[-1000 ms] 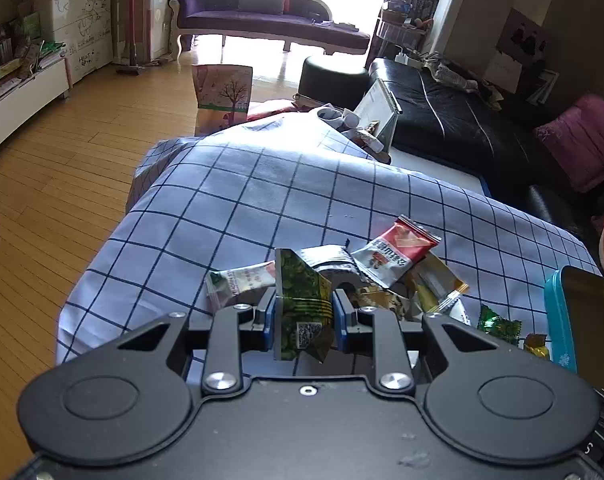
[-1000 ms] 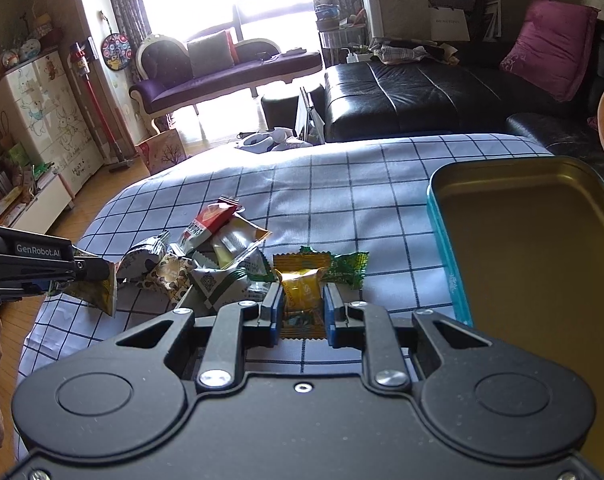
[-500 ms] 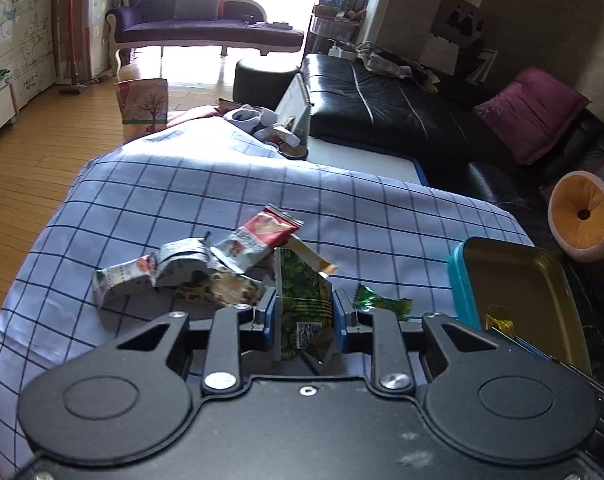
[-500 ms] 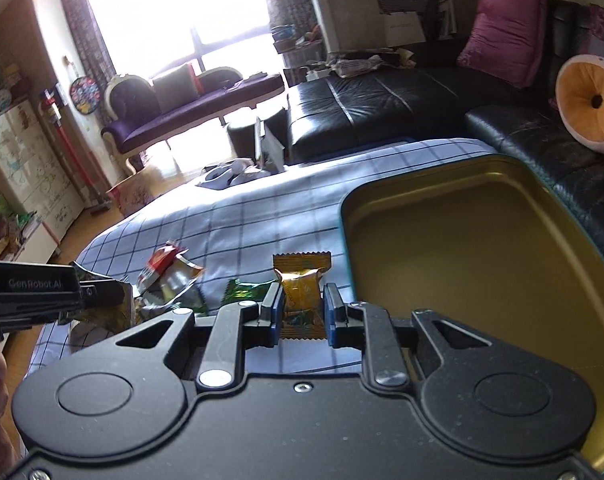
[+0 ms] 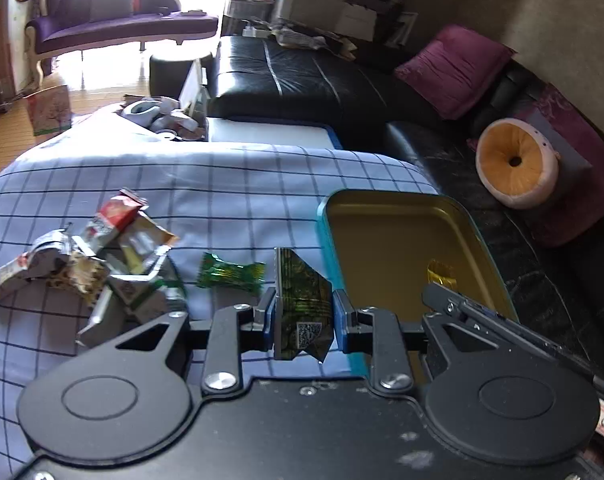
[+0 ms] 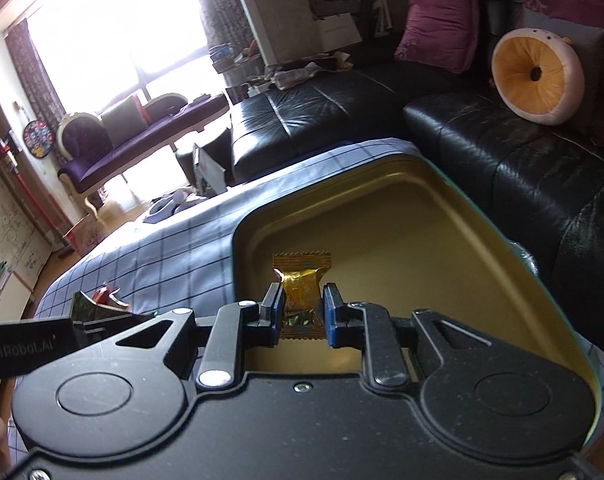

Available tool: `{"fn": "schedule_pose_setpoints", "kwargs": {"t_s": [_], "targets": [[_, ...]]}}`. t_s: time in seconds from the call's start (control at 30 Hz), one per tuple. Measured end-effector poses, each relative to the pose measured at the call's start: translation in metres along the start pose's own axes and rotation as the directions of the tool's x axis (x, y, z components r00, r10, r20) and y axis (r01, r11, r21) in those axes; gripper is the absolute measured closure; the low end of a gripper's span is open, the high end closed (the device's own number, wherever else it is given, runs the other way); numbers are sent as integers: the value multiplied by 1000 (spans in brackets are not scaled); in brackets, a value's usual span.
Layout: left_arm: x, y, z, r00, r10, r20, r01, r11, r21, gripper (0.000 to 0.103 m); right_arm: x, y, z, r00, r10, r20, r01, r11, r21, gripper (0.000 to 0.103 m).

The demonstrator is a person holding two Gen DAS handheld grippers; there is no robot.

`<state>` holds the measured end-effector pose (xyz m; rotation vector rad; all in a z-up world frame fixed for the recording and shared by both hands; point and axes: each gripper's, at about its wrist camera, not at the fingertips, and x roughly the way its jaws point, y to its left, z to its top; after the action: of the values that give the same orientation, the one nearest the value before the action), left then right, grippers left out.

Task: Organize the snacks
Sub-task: 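Carry the green bag with left tool while right carries gold candy to tray, then open the left tool over the tray while the right tool releases its candy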

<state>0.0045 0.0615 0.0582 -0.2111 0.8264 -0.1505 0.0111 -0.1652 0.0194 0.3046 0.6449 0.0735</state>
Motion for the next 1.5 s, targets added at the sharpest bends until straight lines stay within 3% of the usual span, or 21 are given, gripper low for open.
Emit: {"fn": "schedule_pose_setpoints", "kwargs": {"t_s": [0.33,0.6,0.97,1.1,1.5], "targets": [[14,-37,-13,995,-72,-74,77,995,70,77,-3,-32,10,999,-39,28,37,997,65,74],[17,-61,-22,976,-170,-133,185,977,105,77,-8,-50,18,998,-52,41,49,995,88,74],[22,-77,-33,976,-149,-158,173,974,148,76,-11,-46,19,999,-5,50,3,999,35,74],[19,-74,-34,976,-159,-148,180,973,145,76,-10,-44,17,999,12,41,-13,999,39,65],[18,-75,-32,978,-142,-156,165,975,149,75,-7,-42,17,1000,13,22,-14,999,30,65]]}}
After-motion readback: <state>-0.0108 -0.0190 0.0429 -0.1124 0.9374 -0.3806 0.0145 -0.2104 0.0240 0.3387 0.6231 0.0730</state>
